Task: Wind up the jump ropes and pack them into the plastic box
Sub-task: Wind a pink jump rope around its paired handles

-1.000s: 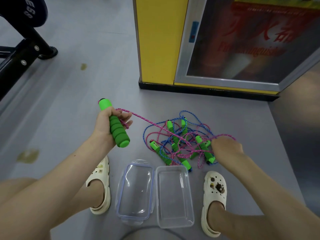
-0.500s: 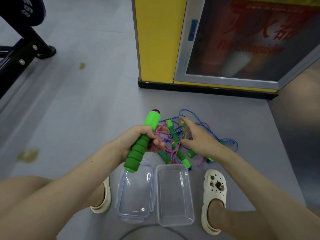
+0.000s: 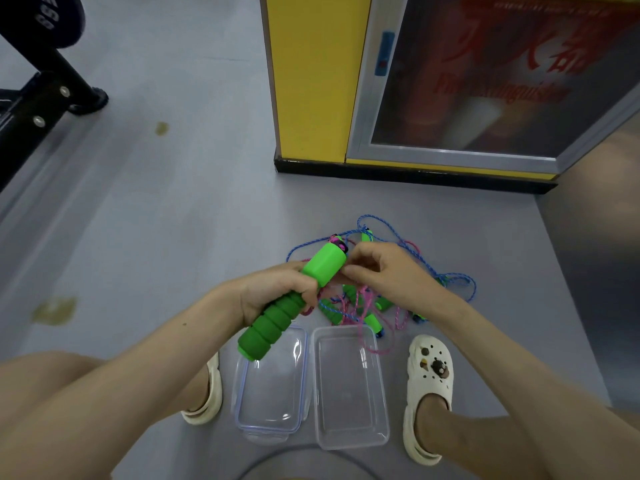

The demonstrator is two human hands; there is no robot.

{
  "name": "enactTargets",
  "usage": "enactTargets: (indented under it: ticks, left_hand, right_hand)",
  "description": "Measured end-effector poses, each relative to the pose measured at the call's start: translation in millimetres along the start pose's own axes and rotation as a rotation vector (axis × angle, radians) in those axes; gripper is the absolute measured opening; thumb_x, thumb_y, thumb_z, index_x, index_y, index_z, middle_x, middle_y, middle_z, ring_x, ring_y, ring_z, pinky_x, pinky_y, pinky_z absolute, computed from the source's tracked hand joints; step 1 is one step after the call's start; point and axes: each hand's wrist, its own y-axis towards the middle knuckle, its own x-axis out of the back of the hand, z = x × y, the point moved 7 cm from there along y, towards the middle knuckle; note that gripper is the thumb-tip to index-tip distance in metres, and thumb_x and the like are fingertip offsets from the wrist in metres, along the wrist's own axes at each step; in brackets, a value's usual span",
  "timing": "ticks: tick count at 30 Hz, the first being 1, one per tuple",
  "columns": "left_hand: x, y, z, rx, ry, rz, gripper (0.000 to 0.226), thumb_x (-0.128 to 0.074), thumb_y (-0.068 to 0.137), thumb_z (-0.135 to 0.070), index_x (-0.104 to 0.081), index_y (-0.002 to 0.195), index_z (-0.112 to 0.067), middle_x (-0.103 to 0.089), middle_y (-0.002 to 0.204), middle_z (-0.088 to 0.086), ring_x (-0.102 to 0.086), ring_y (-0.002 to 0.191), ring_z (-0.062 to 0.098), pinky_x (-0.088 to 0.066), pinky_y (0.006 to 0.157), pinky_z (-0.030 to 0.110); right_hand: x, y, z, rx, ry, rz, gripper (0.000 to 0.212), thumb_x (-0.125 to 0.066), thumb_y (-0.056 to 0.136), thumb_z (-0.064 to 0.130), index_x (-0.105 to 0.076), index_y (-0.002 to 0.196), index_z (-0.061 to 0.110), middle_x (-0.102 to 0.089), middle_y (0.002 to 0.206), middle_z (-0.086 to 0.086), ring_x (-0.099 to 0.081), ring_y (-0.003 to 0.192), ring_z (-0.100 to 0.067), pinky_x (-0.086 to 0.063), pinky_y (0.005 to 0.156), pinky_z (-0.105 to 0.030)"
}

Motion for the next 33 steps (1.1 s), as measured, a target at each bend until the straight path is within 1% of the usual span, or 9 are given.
enactTargets:
  ticks: [4, 8, 11, 14, 17, 20, 25, 28, 33]
  left_hand:
    - [4, 3, 4, -0.013, -0.031, -0.112, 0.032, -0.054, 0.048, -0.001, -0.050, 0.080, -0.003, -0.046, 0.064, 0.007, -0.043, 0.055, 0.015, -0.035, 0.048, 0.022]
    - [10, 9, 4, -0.123, -0.217, -0.164, 0.055, -0.048, 0.056, 0.003, -0.054, 0.108, -0.013, -0.067, 0.098, 0.002, -0.065, 0.092, 0.018, -0.044, 0.051, 0.020]
    - [10, 10, 0, -0.147, -0.252, -0.119, 0.067, -0.043, 0.072, 0.010, -0.043, 0.131, -0.023, -0.066, 0.123, 0.000, -0.061, 0.114, 0.015, -0.051, 0.057, 0.019]
    - [3, 7, -4, -0.140, -0.128, -0.066, 0.062, -0.049, 0.063, 0.006, -0.054, 0.123, -0.012, -0.069, 0.106, -0.002, -0.067, 0.085, 0.004, -0.047, 0.054, 0.011]
    - [2, 10, 7, -0.048, 0.053, -0.068, 0.047, -0.055, 0.051, -0.006, -0.059, 0.097, -0.004, -0.061, 0.073, 0.002, -0.057, 0.063, 0.014, -0.043, 0.056, 0.015]
    - [0, 11, 13, -0.026, -0.015, 0.022, 0.065, -0.058, 0.051, -0.004, -0.056, 0.114, 0.007, -0.062, 0.113, 0.028, -0.058, 0.112, 0.044, -0.047, 0.094, 0.037]
    - [-16, 0, 4, -0.031, -0.224, 0.295, 0.046, -0.060, 0.050, -0.004, -0.073, 0.093, -0.001, -0.070, 0.097, 0.022, -0.068, 0.094, 0.033, -0.059, 0.074, 0.041]
    - [-32, -6, 2, -0.046, -0.326, 0.453, 0.053, -0.071, 0.053, -0.017, -0.071, 0.105, -0.005, -0.071, 0.102, 0.018, -0.067, 0.101, 0.031, -0.059, 0.069, 0.034]
    - [-53, -10, -7, -0.091, -0.554, 0.591, 0.053, -0.057, 0.077, -0.012, -0.057, 0.129, -0.007, -0.064, 0.121, 0.018, -0.059, 0.117, 0.031, -0.057, 0.083, 0.035]
  right_hand:
    - [6, 0, 8, 0.012, 0.052, -0.041, 0.010, -0.073, 0.080, 0.011, -0.071, 0.074, 0.019, -0.063, 0.058, 0.016, -0.056, 0.058, 0.007, -0.041, 0.059, -0.007]
    - [-13, -5, 6, -0.070, 0.079, 0.210, 0.003, -0.073, 0.081, 0.013, -0.075, 0.079, 0.013, -0.070, 0.074, -0.008, -0.057, 0.065, -0.005, -0.046, 0.063, -0.018]
    - [-24, -11, 3, -0.111, 0.042, 0.343, 0.008, -0.071, 0.083, 0.014, -0.075, 0.087, 0.009, -0.070, 0.078, -0.009, -0.055, 0.064, -0.004, -0.045, 0.061, -0.014]
    - [-20, -9, 0, -0.118, 0.043, 0.307, 0.009, -0.070, 0.084, 0.014, -0.075, 0.090, 0.011, -0.070, 0.077, -0.003, -0.056, 0.066, -0.002, -0.043, 0.063, -0.013]
    - [-8, -5, -3, -0.111, 0.089, 0.236, 0.015, -0.069, 0.083, 0.007, -0.074, 0.094, 0.015, -0.072, 0.083, 0.003, -0.062, 0.076, -0.001, -0.048, 0.071, -0.014]
    - [-5, -3, -2, -0.085, 0.106, 0.175, 0.019, -0.069, 0.080, 0.000, -0.074, 0.088, 0.017, -0.072, 0.081, 0.003, -0.064, 0.077, -0.002, -0.051, 0.076, -0.016]
    - [5, 0, -4, -0.110, 0.312, 0.039, 0.024, -0.068, 0.077, -0.009, -0.066, 0.081, 0.015, -0.066, 0.077, 0.003, -0.062, 0.070, -0.001, -0.050, 0.073, -0.017]
    - [0, 4, -13, -0.137, 0.450, 0.015, 0.025, -0.063, 0.078, -0.014, -0.063, 0.089, 0.008, -0.067, 0.085, -0.004, -0.064, 0.078, -0.010, -0.053, 0.076, -0.019]
    - [-21, 2, -13, -0.198, 0.634, 0.083, 0.028, -0.048, 0.086, -0.010, -0.071, 0.084, 0.006, -0.069, 0.075, -0.007, -0.066, 0.067, -0.014, -0.054, 0.065, -0.022]
